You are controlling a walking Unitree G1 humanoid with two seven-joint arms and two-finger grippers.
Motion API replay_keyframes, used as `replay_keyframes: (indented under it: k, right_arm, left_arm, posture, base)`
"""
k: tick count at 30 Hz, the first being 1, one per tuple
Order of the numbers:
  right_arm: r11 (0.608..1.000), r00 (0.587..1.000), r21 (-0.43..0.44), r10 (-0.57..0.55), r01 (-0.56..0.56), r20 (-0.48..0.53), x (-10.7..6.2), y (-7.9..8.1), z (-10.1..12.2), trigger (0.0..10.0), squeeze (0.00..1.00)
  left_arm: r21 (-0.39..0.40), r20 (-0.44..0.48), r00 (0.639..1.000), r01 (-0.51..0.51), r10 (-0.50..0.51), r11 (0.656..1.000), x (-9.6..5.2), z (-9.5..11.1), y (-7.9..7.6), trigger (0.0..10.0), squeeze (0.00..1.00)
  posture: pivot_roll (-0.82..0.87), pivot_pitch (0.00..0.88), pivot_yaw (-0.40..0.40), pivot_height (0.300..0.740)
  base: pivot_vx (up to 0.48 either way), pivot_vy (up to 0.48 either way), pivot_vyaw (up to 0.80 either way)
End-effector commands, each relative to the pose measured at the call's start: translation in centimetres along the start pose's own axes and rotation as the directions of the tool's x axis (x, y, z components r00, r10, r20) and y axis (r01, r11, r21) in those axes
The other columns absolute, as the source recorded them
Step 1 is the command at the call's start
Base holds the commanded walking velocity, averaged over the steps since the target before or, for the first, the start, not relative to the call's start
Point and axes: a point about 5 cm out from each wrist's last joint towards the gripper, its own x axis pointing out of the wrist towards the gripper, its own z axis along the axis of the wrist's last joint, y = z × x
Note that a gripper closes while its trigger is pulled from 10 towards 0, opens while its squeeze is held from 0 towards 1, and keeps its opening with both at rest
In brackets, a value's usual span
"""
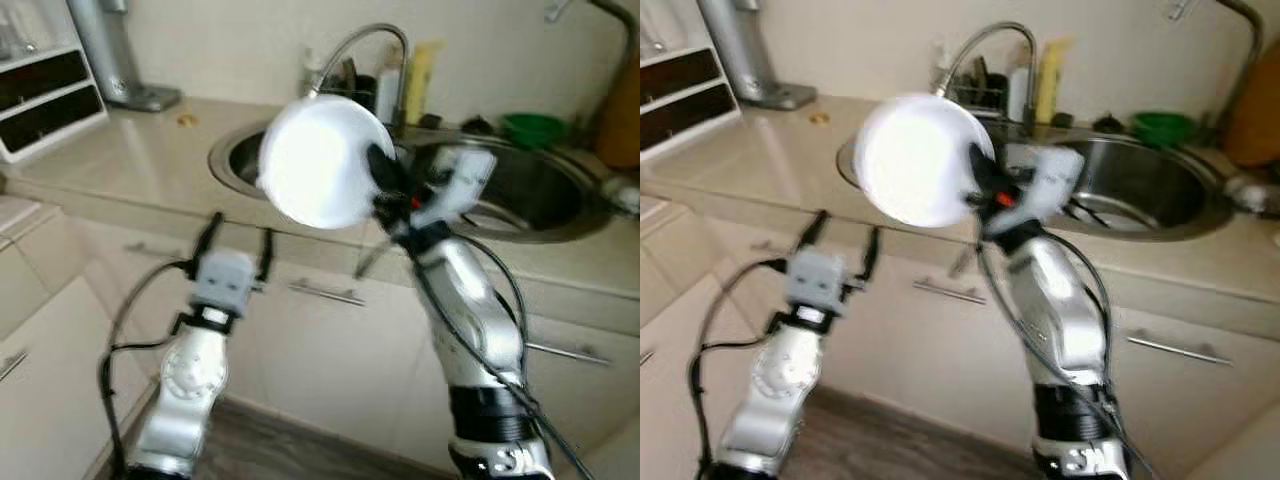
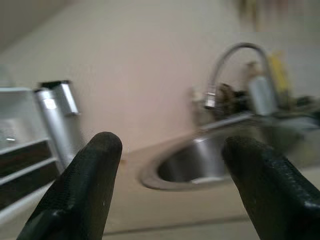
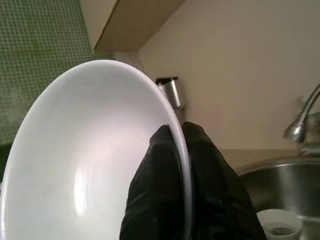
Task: Kitchen organization
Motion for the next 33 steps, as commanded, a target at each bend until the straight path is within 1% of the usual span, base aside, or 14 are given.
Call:
replay_keyframes:
  k: [1,12,13,14,15,18,19,23,26,27,28,29,31,33]
  right_arm:
    - [0.999,0.998,-0.008,-0.038,0.038,-0.041,-0.8,-0.9,-0.8,0.0,0.0]
    - [0.963,0.964,-0.111,-0.256,0.247,-0.075,-1.4,-3.3,-1.4,0.0,0.0]
    - [0.929,0.929,-0.11,-0.362,0.353,-0.078,-1.5,-4.8,-1.4,4.5,0.0]
    - [0.929,0.929,-0.11,-0.362,0.353,-0.078,-1.5,-4.8,-1.4,4.5,0.0]
    - [0.91,0.912,-0.121,-0.406,0.397,-0.064,-1.6,-5.5,-1.2,6.5,0.0]
    - [0.907,0.907,-0.151,-0.409,0.392,-0.104,-1.5,-5.7,-1.5,4.6,0.0]
    - [0.905,0.9,-0.125,-0.42,0.406,-0.114,-1.6,-5.9,-1.7,1.3,0.0]
    - [0.9,0.894,-0.128,-0.432,0.418,-0.116,-1.6,-6.1,-1.9,1.3,0.0]
    - [0.893,0.89,-0.137,-0.444,0.429,-0.107,-1.6,-6.2,-1.8,4.6,0.0]
    - [0.89,0.888,-0.137,-0.448,0.434,-0.101,-1.7,-6.3,-1.8,9.3,0.0]
    - [0.888,0.888,-0.141,-0.452,0.438,-0.09,-1.7,-6.3,-1.6,9.9,0.0]
    - [0.886,0.887,-0.144,-0.454,0.44,-0.082,-1.7,-6.4,-1.5,6.9,0.0]
    - [0.874,0.88,-0.168,-0.471,0.456,-0.06,-1.7,-6.5,-1.2,7.5,0.0]
    - [0.869,0.875,-0.157,-0.482,0.469,-0.054,-1.8,-6.7,-1.1,10.0,0.0]
  left_arm:
    - [-0.018,0.012,1.0,0.011,-0.011,1.0,0.3,0.6,-0.5,10.0,0.0]
    - [-0.014,0.002,1.0,0.004,-0.003,1.0,0.1,0.8,0.1,10.0,0.0]
    - [-0.016,0.0,1.0,0.005,-0.005,1.0,0.1,0.7,0.0,10.0,0.0]
    - [-0.016,0.0,1.0,0.005,-0.005,1.0,0.1,0.7,0.0,10.0,0.0]
    - [-0.018,-0.002,1.0,0.009,-0.009,1.0,0.1,0.7,0.0,10.0,0.0]
    - [-0.02,-0.002,1.0,0.017,-0.017,1.0,0.0,0.8,-0.1,10.0,0.0]
    - [-0.022,-0.003,1.0,0.017,-0.017,1.0,0.0,0.8,-0.2,10.0,0.0]
    - [-0.021,-0.004,1.0,0.017,-0.018,1.0,0.0,0.8,-0.1,10.0,0.0]
    - [-0.02,-0.005,1.0,0.018,-0.018,1.0,0.0,0.8,-0.1,10.0,0.0]
    - [-0.02,-0.006,1.0,0.019,-0.019,1.0,0.0,0.8,-0.1,10.0,0.0]
    - [-0.02,-0.006,1.0,0.019,-0.019,1.0,0.0,0.8,-0.1,10.0,0.0]
    - [-0.02,-0.007,1.0,0.02,-0.02,1.0,0.0,0.8,-0.1,10.0,0.0]
    - [-0.02,-0.009,1.0,0.021,-0.021,1.0,0.0,0.7,-0.1,10.0,0.0]
    - [-0.02,-0.01,1.0,0.022,-0.022,1.0,0.0,0.7,-0.1,10.0,0.0]
  posture:
    - [-0.03,0.0,0.011,0.74]
    - [-0.03,0.0,0.011,0.74]
    - [-0.03,0.0,0.01,0.74]
    - [-0.03,0.0,0.01,0.74]
    - [-0.03,0.0,0.011,0.74]
    - [-0.03,0.0,0.011,0.74]
    - [-0.03,0.0,0.011,0.74]
    - [-0.03,0.0,0.012,0.74]
    - [-0.02,0.0,0.012,0.74]
    - [-0.03,0.0,0.014,0.74]
    - [-0.03,0.0,0.014,0.74]
    - [-0.03,0.0,0.014,0.74]
    - [-0.03,0.0,0.015,0.74]
    - [-0.03,0.0,0.014,0.74]
  base:
    - [0.311,0.0,0.8]
    - [0.247,0.0,0.8]
    - [0.0,0.0,0.0]
    - [0.0,0.0,0.0]
    - [0.0,0.0,0.0]
    - [0.0,0.0,0.0]
    - [0.0,0.0,-0.8]
    - [0.0,0.0,-0.8]
    - [0.0,0.0,-0.8]
    - [0.0,0.0,-0.8]
    - [0.0,0.0,-0.8]
    - [0.0,0.0,-0.8]
    - [0.0,0.0,0.0]
    - [0.0,0.0,0.0]
